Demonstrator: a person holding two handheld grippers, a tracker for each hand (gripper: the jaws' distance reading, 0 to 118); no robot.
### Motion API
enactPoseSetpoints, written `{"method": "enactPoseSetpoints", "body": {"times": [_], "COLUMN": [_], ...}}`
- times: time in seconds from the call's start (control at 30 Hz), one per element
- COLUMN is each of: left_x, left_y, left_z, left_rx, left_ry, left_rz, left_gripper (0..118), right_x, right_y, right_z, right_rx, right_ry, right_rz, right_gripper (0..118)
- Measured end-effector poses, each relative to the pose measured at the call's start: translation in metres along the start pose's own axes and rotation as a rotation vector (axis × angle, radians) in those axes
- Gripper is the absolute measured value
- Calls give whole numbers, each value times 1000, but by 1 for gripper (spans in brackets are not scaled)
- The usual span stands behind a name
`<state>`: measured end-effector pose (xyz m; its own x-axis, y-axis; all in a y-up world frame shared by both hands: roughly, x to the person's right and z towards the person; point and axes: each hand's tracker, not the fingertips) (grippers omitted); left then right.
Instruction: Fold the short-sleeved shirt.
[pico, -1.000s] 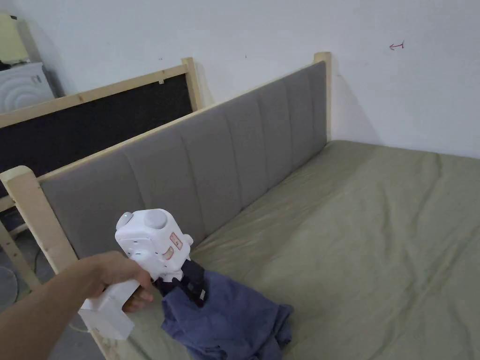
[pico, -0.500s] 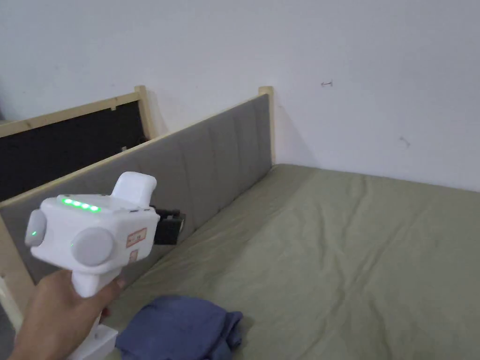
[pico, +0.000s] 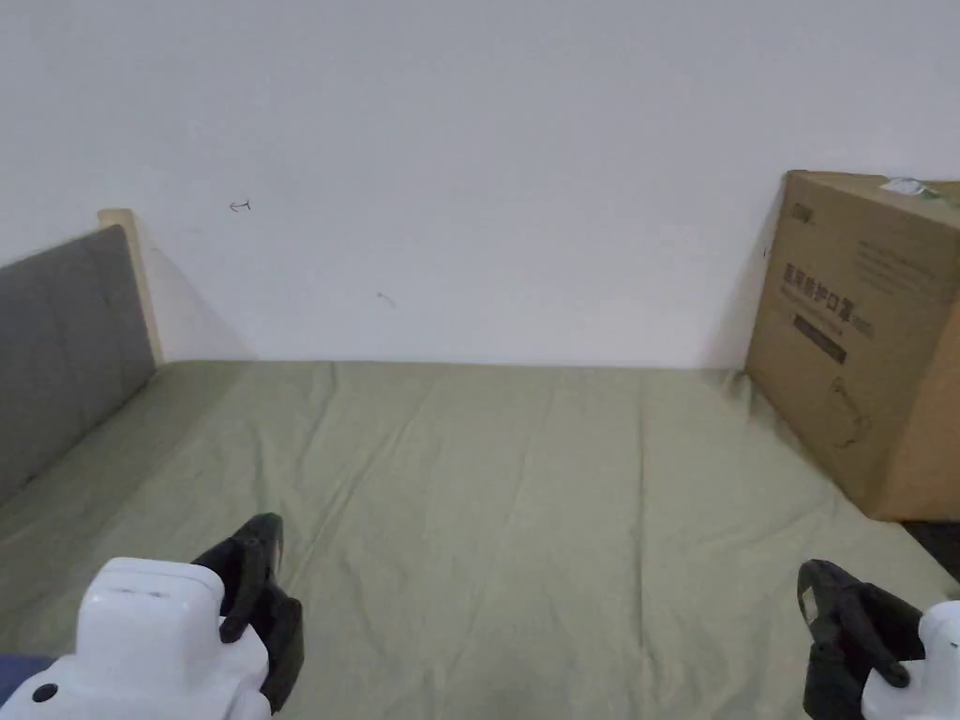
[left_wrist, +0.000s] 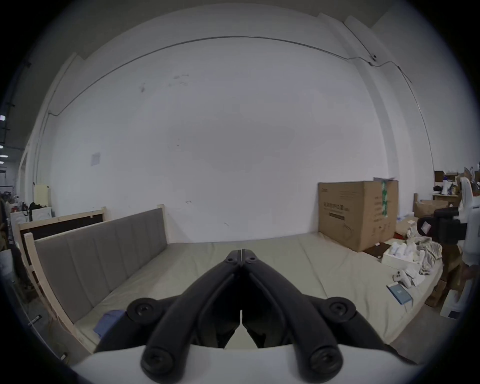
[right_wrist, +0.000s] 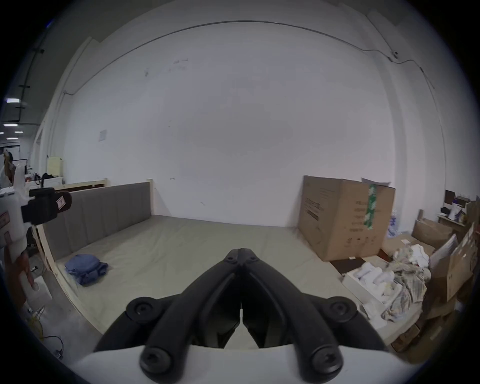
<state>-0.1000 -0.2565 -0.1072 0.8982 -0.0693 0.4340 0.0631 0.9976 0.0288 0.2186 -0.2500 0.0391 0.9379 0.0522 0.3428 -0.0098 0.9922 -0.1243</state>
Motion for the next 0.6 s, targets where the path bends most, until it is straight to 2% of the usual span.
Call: {"method": "enactPoseSetpoints", "body": {"times": [0.07,0.1,0.2,0.23,0.3,0.6], "left_x": [12,20,10,28,20,26], "left_y": [-12,-16,-27,-22,-23,-15], "left_z": [0,-3,-14,-7,-13,-12], "left_rx": [-24,-36,-68,-74,-89,-76], "left_ry": [-25,-29,-46,-49,-49,-18], "left_rz": [-19,-35,-66,-69,-49,-41], "left_gripper": [0,0,0,0,0,0], "right_x": [8,10,19,23,26,21], "right_y": [-11,-14,-23,-24,-25,-25], "right_z": [2,2,2,2,-1,-8], "right_rx": [-9,-27,-42,-48,-62,-69], "right_ry": [-3,-33,-53,-56,-48,-38], "right_rz": [-3,20,38,26,-6,-15], "right_gripper": [0,0,0,0,0,1]}}
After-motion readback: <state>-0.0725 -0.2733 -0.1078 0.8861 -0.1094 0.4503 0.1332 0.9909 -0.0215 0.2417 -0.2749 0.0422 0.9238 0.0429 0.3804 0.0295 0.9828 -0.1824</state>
